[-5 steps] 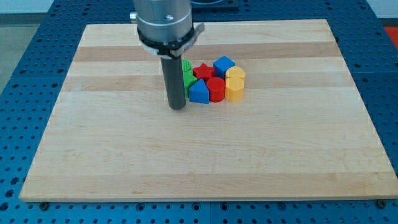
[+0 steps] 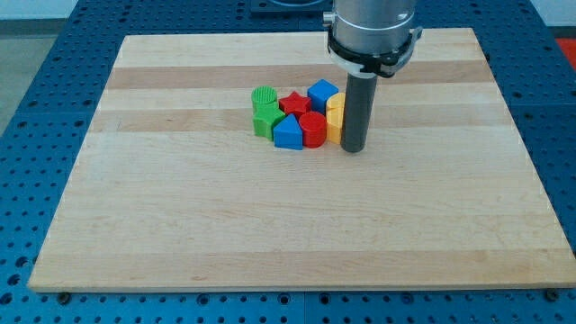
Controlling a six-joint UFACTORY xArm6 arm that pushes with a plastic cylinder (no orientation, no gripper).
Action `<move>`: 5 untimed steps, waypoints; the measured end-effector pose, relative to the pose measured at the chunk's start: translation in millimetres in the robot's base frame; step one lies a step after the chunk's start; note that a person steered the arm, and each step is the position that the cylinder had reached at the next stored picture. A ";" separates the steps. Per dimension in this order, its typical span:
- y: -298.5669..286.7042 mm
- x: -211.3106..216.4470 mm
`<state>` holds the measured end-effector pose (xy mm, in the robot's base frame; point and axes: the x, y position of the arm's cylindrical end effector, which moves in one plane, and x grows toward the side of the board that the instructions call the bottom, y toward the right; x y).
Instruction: Place your arm horizontally to the yellow hexagon
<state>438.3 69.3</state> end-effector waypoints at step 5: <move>22.6 -17.6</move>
<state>420.7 91.9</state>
